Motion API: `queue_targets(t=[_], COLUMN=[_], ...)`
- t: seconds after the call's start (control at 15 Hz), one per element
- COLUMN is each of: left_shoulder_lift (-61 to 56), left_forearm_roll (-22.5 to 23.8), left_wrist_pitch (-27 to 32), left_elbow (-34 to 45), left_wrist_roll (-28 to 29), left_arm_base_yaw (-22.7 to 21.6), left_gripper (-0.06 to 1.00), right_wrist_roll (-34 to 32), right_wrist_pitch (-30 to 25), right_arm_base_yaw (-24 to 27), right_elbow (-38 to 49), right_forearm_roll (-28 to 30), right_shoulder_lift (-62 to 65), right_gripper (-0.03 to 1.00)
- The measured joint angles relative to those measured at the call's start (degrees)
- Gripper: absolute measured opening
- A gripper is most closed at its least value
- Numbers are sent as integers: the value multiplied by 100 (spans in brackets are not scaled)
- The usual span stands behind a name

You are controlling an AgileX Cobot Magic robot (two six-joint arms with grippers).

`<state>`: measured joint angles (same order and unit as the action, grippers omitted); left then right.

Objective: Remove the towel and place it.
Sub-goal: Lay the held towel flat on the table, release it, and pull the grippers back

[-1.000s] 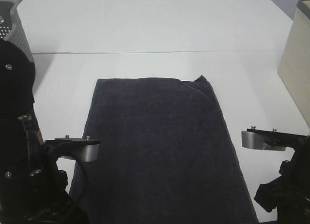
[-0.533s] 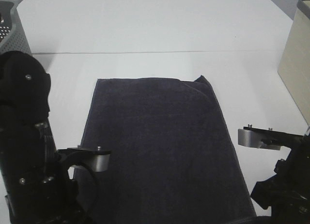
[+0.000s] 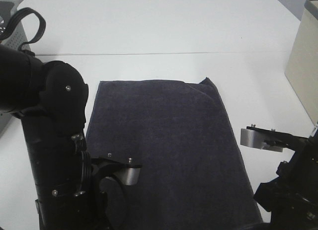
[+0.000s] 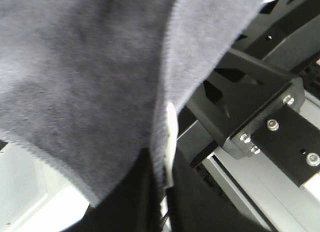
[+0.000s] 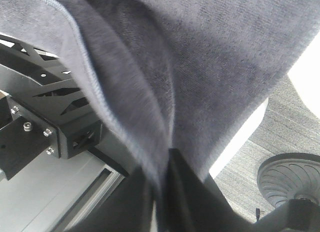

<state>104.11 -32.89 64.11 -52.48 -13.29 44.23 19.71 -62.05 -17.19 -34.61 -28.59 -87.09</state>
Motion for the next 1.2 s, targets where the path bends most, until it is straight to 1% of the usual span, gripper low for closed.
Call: queue_targets(t=[0.07,0.13,0.2,0.27,0.33,0.4,0.47,0.6,0.73,0.93,1.07,1.2], left_shoulder_lift=[0,0,0,0,0,0,0,-86,-246,-315,-315,-315], left_forearm_roll=[-6,-6,-6,-6,-6,-6,-17,-29,-23,40,332,762], left_wrist_pitch=[-29,-34,-92,-115,-120,-120,-109,-46,0,11,17,17], left_elbow=[0,0,0,0,0,0,0,-52,-292,-796,-1094,-1432], left_wrist_roll=[-6,0,155,235,367,384,395,407,390,92,29,23], left_arm_base_yaw=[34,40,46,46,46,46,46,46,46,0,-241,-739], left_gripper=[23,28,44,50,60,68,71,73,73,73,73,73], right_wrist_roll=[6,6,6,6,6,6,6,6,6,6,-97,-424], right_wrist_pitch=[-11,-17,-17,-17,-17,-17,-17,0,69,223,413,527], right_arm_base_yaw=[0,0,0,0,0,0,0,0,0,0,11,11], right_elbow=[0,0,0,0,0,0,0,0,0,-52,-361,-997], right_forearm_roll=[0,0,0,0,0,0,0,-17,-34,-52,-23,269], right_shoulder_lift=[0,0,0,0,0,0,0,0,0,-6,6,6], right_gripper=[18,22,37,43,56,59,62,64,64,64,64,64])
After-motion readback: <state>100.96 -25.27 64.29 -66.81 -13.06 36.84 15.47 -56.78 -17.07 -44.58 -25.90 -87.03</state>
